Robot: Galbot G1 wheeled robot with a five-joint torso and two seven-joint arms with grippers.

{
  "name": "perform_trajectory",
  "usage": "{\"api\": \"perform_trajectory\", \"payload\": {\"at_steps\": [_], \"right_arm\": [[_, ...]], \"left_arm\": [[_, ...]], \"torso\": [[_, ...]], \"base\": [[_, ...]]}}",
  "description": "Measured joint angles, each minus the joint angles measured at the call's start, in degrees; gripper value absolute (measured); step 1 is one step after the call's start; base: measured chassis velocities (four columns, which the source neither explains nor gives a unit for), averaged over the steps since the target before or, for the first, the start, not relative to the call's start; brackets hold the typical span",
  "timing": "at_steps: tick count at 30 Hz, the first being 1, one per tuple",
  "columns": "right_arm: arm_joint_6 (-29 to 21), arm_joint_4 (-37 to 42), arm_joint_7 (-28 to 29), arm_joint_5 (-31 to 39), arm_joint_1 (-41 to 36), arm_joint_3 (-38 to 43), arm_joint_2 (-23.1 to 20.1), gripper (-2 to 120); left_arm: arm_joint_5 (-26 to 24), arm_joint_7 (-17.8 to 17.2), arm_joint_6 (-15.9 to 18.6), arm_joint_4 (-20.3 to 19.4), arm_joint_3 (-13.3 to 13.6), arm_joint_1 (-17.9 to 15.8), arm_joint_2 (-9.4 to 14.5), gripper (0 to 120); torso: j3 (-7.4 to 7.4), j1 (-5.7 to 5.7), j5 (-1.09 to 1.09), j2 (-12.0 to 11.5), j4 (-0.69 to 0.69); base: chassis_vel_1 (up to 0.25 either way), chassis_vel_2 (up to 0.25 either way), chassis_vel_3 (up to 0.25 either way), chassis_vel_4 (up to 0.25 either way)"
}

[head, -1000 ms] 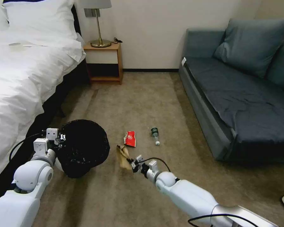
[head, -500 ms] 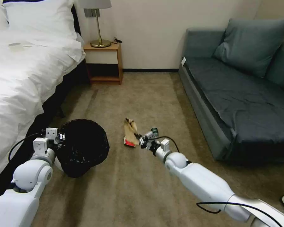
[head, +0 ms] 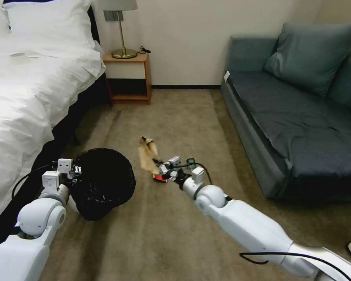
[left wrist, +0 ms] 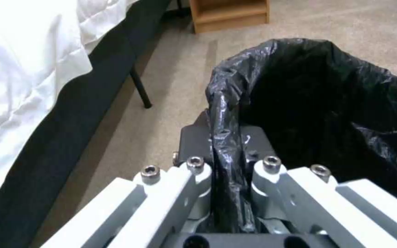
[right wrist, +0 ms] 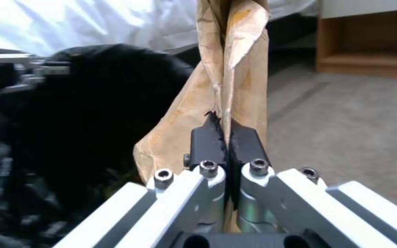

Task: Pick up the trash bin, then pick up the garbage on the floor and place it into the trash bin.

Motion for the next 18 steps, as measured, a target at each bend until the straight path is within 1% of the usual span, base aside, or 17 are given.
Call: {"api": "perform_trajectory", "payload": {"at_steps": [2,6,12,18], "right_arm": [[-0.35,0.32,0.71,0.03,0.41,-1.86,1.31,0],[-0.40,0.32,0.91,0.03,0.66,-2.78,2.03,0],[-0.76,-0.24,1.53,0.42,1.53,-4.86,4.50,0],[-0.57,-2.28,1.59,0.08,2.06,-6.88,6.65,0]], "left_arm": [[0.00,-0.08,0.00,0.00,0.00,0.02,-0.13,5],[0.04,-0.12,0.00,0.00,0.08,0.02,-0.27,5],[0.52,-0.20,0.00,0.41,0.93,-0.40,-1.02,5],[0.85,-0.46,0.13,0.47,1.21,-0.42,-1.52,5]], "torso": [[0.00,0.00,0.00,0.00,0.00],[0.00,0.00,0.00,0.00,-0.01],[0.00,0.00,0.00,0.00,-0.02],[0.00,0.00,0.00,0.00,-0.01]], "base": [[0.000,0.000,0.000,0.000],[0.000,0.000,0.000,0.000],[0.000,0.000,0.000,0.000],[0.000,0.000,0.000,0.000]]}}
